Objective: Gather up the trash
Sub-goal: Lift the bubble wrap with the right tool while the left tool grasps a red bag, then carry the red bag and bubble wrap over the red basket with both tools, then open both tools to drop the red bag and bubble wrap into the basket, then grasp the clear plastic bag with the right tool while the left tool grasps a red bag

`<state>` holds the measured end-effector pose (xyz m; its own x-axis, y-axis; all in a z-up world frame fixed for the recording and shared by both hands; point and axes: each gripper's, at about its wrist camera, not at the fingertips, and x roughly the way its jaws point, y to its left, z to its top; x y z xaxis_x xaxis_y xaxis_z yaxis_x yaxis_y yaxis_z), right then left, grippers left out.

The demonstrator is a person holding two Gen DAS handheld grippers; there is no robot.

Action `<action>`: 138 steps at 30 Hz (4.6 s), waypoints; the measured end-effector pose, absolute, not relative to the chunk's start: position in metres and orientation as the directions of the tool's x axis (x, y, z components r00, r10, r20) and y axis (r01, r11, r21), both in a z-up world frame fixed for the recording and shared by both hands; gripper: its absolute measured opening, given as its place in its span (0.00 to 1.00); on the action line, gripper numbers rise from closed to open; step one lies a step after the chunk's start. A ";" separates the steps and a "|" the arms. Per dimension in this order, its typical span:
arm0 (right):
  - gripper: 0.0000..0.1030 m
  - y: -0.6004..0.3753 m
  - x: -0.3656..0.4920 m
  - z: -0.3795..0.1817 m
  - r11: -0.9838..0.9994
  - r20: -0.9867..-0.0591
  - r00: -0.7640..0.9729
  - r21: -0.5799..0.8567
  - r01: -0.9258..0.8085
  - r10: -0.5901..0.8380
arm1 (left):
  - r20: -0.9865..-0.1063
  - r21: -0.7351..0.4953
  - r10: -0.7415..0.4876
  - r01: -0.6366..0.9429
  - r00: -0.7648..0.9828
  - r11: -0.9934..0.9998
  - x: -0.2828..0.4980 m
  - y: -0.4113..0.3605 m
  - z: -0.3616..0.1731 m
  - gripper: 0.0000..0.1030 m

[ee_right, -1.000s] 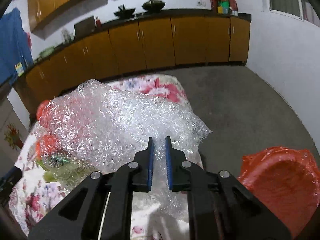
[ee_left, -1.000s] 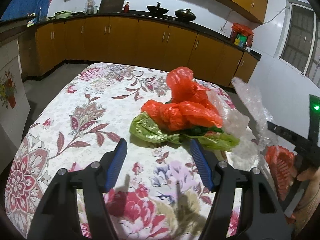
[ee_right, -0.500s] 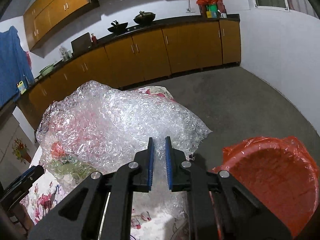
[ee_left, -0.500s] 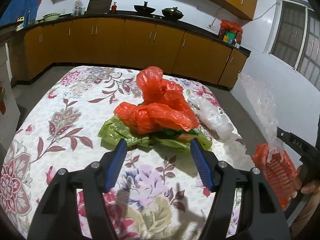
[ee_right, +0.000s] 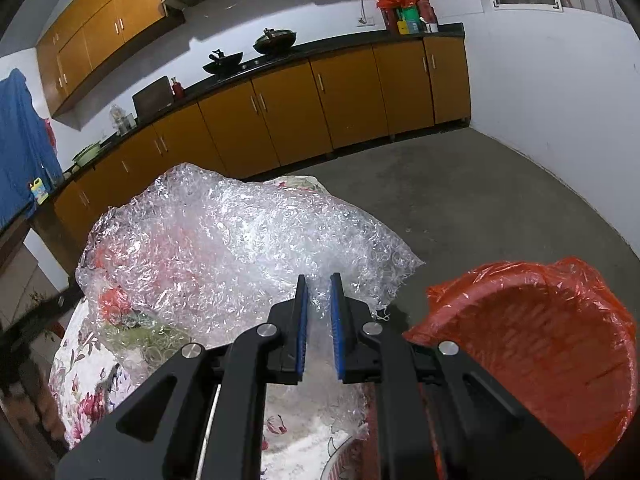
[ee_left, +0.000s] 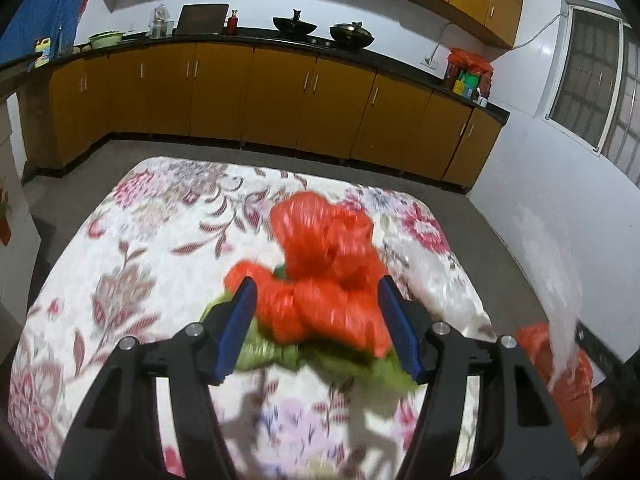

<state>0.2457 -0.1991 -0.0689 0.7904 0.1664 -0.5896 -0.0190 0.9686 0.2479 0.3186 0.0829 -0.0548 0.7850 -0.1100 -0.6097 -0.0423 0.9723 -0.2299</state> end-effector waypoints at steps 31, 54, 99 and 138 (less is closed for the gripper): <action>0.11 -0.205 0.237 -0.061 0.974 -0.593 0.786 0.221 -0.051 0.176 | -0.547 -0.206 -0.191 0.090 0.815 0.975 0.341 0.083 -0.030 0.06; 0.11 -0.292 0.152 -0.016 0.956 -0.532 0.836 0.150 0.251 -0.136 | -0.427 -0.236 -0.420 0.350 0.801 0.907 0.244 -0.009 0.033 0.06; 0.35 -0.366 0.120 -0.058 0.882 -0.662 0.707 0.146 0.448 -0.249 | -0.618 -0.307 -0.602 0.550 0.506 0.777 0.209 -0.171 -0.072 0.25; 0.43 -0.163 0.194 -0.042 0.992 -0.632 0.768 0.121 -0.031 0.101 | -0.523 -0.177 -0.054 -0.046 0.851 0.983 0.184 0.070 -0.045 0.56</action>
